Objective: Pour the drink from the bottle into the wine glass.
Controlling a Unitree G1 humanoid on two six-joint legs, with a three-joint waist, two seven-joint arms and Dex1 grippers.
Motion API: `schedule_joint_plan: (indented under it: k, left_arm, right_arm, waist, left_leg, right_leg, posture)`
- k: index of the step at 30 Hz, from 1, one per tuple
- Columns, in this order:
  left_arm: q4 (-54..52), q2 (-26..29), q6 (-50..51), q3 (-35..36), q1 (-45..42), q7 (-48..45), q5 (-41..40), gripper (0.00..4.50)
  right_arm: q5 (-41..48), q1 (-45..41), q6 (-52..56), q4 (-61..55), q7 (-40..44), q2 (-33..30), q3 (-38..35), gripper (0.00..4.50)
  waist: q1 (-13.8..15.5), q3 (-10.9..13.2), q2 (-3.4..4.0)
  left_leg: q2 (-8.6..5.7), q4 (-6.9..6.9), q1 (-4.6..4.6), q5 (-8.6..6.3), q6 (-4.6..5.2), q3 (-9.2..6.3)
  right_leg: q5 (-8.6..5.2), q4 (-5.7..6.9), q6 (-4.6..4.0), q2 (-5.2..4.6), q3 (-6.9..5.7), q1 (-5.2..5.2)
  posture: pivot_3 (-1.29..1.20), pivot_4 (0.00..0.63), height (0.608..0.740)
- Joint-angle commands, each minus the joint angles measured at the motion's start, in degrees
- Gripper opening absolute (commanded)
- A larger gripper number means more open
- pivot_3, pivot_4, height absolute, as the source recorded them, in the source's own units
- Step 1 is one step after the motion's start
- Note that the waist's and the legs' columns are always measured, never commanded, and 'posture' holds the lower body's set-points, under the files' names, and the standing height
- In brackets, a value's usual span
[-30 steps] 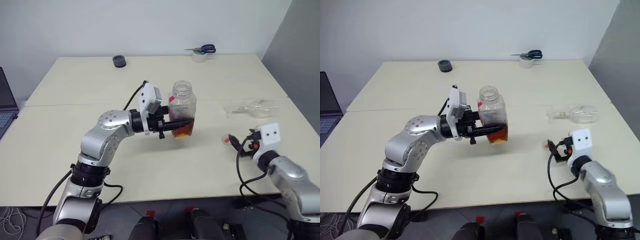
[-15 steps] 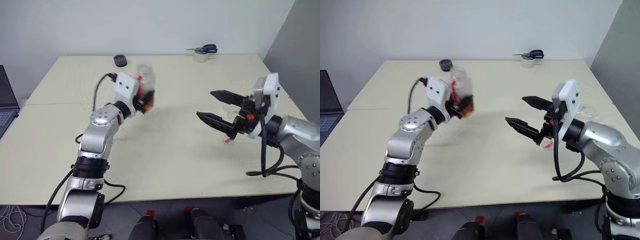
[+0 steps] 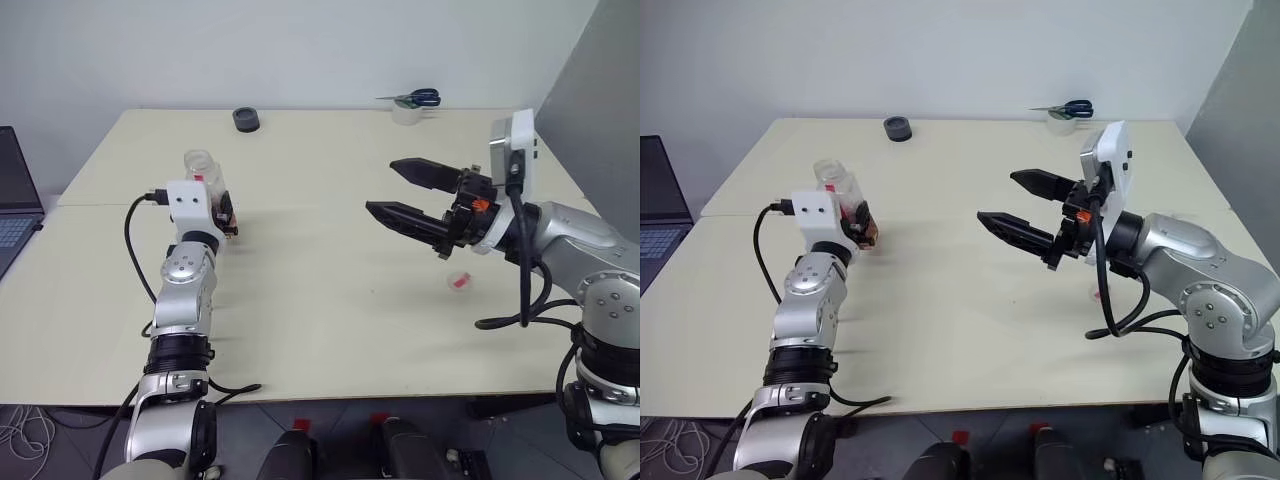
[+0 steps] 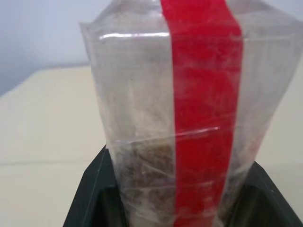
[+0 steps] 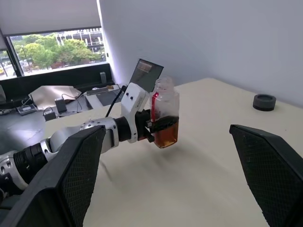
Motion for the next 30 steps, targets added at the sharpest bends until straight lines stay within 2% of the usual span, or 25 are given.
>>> schedule_joint_plan:
  k: [1, 13, 15, 17, 21, 22, 30]
  left_arm:
    - [0.0, 0.19, -2.88, 1.18, -0.75, -0.48, -1.0, 1.81]
    - [3.32, -0.48, -2.08, 2.01, -1.22, -3.32, -3.38, 1.81]
    - [3.43, -0.46, -1.82, 2.03, -1.19, -3.58, -3.98, 2.53]
    - [3.46, -0.43, -1.56, 1.95, -1.03, -4.04, -4.42, 3.03]
    - [3.72, -0.2, -1.5, 1.51, -0.73, -4.56, -4.53, 4.31]
    - [3.5, -0.2, -1.4, 1.38, -0.53, -4.6, -4.45, 4.48]
    - [-4.76, -2.1, 2.35, 0.23, 5.69, -3.55, -4.7, 4.48]
  right_arm:
    - [0.07, -1.07, -1.2, -1.08, -0.37, 0.35, -0.27, 4.47]
    - [0.62, -0.5, -0.87, -2.12, -2.22, 0.53, -0.37, 4.47]
    - [0.72, -0.47, -0.85, -2.28, -2.51, 0.6, -0.34, 4.5]
    - [0.73, -0.39, -0.89, -2.41, -2.77, 0.67, -0.28, 4.5]
    - [0.42, -0.38, -1.08, -2.31, -2.99, 0.79, -0.08, 4.5]
    - [0.37, -0.21, -1.12, -2.39, -2.96, 0.71, -0.07, 4.5]
    - [-1.25, 4.19, -2.17, -4.47, -2.85, -0.04, 0.39, 4.5]
  waist:
    - [0.0, 0.0, 0.0]
    - [-0.05, 0.0, 0.0]
    - [-0.06, -0.01, -0.01]
    - [-0.06, -0.01, -0.01]
    - [-0.08, -0.01, -0.01]
    - [-0.08, -0.01, 0.0]
    - [-0.1, -0.01, -0.01]
  left_leg:
    - [0.0, 0.0, 0.0, 0.0, 0.0, 0.0]
    - [0.0, 0.0, 0.01, 0.0, 0.0, 0.01]
    - [0.0, 0.0, 0.01, 0.0, 0.0, 0.0]
    - [0.0, 0.0, 0.01, 0.0, 0.0, 0.0]
    - [0.0, 0.0, 0.02, 0.0, 0.0, 0.0]
    - [0.0, 0.0, 0.02, 0.0, 0.0, 0.01]
    - [0.01, -0.01, 0.02, 0.0, 0.0, -0.01]
  right_leg:
    - [0.0, 0.0, 0.0, 0.0, -0.01, 0.0]
    - [0.0, 0.0, 0.0, 0.0, 0.0, 0.0]
    - [0.0, 0.01, 0.0, 0.0, 0.0, 0.0]
    - [0.0, 0.01, 0.0, 0.0, 0.0, 0.0]
    - [0.0, 0.01, 0.0, 0.0, 0.0, 0.0]
    - [0.0, 0.01, 0.0, 0.0, 0.0, 0.0]
    - [0.0, 0.01, 0.0, 0.0, 0.01, 0.0]
  posture:
    - [0.0, 0.15, 0.74]
    - [0.0, 0.15, 0.74]
    - [0.0, 0.15, 0.74]
    - [0.0, 0.15, 0.74]
    - [0.0, 0.15, 0.74]
    - [0.0, 0.15, 0.74]
    - [0.0, 0.15, 0.74]
